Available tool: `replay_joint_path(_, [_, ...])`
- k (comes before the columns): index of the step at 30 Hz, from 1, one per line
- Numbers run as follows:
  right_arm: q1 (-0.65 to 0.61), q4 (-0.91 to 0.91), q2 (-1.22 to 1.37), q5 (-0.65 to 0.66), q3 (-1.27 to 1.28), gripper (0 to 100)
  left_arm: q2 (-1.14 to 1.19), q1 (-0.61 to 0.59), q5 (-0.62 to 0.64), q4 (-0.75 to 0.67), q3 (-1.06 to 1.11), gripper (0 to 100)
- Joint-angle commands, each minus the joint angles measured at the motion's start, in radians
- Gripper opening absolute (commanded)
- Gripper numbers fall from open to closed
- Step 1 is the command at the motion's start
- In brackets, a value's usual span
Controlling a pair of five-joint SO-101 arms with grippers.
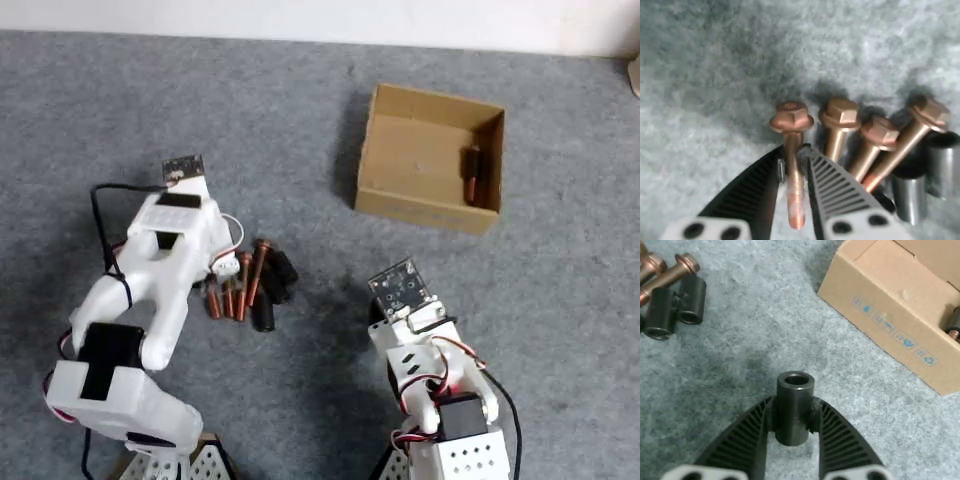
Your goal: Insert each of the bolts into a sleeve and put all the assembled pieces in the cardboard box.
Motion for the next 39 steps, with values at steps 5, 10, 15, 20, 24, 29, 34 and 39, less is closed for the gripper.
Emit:
replay_joint_path(5, [0.007, -0.028, -0.012, 0.009, 0.018, 0.5, -0.417, 0.028, -0.002, 0.172, -0.188, 0])
replay_joint_path(10, [0.007, -0.027, -0.012, 0.008, 0.013, 0.5, -0.800, 0.110, -0.003, 0.187, -0.234, 0])
replay_joint_path(15, [-0.019, -0.082, -0.012, -0.117, 0.005, 0.5, -1.044, 0.136, -0.003, 0.176, -0.142, 0])
replay_joint_path(20, [-0.176, -0.193, -0.012, -0.221, 0.005, 0.5, -1.150, 0.203, -0.003, -0.109, 0.110, 0])
replay_joint_path(24, [-0.271, -0.321, -0.012, -0.216, 0.005, 0.5, -1.253, 0.302, -0.003, -0.456, 0.375, 0])
replay_joint_path(29, [-0.302, -0.367, -0.012, -0.216, 0.015, 0.5, -1.371, 0.387, -0.023, -0.726, 0.619, 0])
replay_joint_path(34, [-0.325, -0.367, -0.012, -0.216, 0.015, 0.5, -1.494, 0.518, -0.186, -0.738, 0.757, 0])
replay_joint_path(39, [-0.323, -0.367, -0.012, -0.216, 0.015, 0.5, -1.549, 0.535, -0.213, -0.818, 0.834, 0])
